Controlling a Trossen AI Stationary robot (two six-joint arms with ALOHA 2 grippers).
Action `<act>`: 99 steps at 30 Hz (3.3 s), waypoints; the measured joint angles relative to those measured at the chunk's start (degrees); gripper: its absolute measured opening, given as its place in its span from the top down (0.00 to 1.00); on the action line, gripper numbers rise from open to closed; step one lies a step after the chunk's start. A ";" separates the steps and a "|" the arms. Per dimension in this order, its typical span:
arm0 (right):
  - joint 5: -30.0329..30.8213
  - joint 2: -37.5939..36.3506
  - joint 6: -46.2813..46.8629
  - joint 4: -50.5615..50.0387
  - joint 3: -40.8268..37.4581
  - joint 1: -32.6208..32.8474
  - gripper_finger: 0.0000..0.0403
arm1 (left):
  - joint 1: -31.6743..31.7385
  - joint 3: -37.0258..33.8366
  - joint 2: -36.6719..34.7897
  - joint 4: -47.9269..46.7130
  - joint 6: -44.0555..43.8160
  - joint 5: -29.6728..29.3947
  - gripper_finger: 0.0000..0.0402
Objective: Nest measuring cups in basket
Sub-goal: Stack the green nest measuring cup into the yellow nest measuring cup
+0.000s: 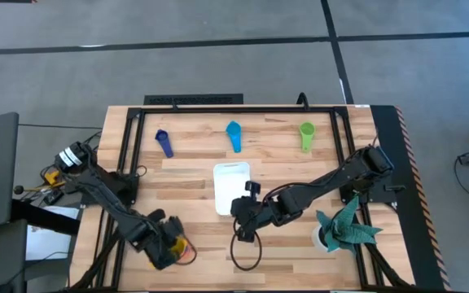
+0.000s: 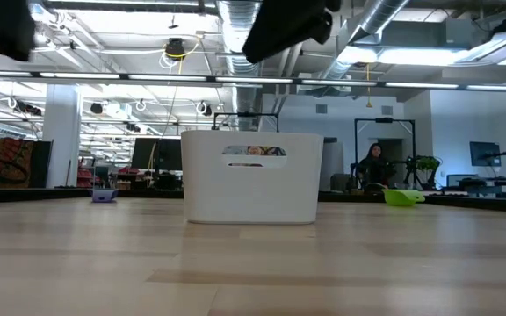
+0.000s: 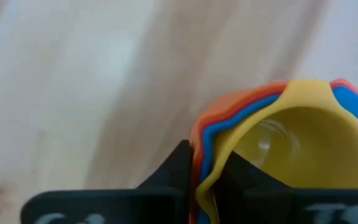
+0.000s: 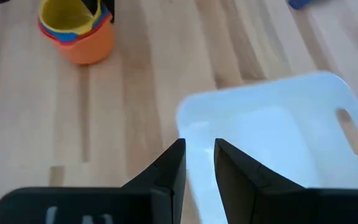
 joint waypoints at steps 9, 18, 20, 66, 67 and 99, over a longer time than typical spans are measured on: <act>9.65 -0.04 5.58 -10.70 -2.24 2.95 0.73 | 11.35 -0.02 -0.09 -9.55 -5.18 -1.25 0.76; 5.13 -4.02 10.50 6.54 -17.34 2.21 0.73 | 15.83 1.29 -0.60 -8.28 0.25 2.33 0.61; 3.33 -5.03 10.12 13.83 -19.72 2.23 0.74 | 15.83 2.07 -1.64 -8.37 0.97 2.28 0.60; -38.78 31.12 -21.50 40.10 15.43 -6.78 0.98 | 1.06 -10.38 -13.62 1.71 -13.57 -4.83 0.86; -38.23 31.12 -22.13 39.67 15.43 -6.88 0.98 | 1.06 -10.38 -13.62 2.54 -13.53 -4.88 0.87; -26.53 25.28 -16.67 28.76 15.42 -5.92 0.97 | 1.08 -10.36 -14.69 3.87 -13.31 -6.25 0.93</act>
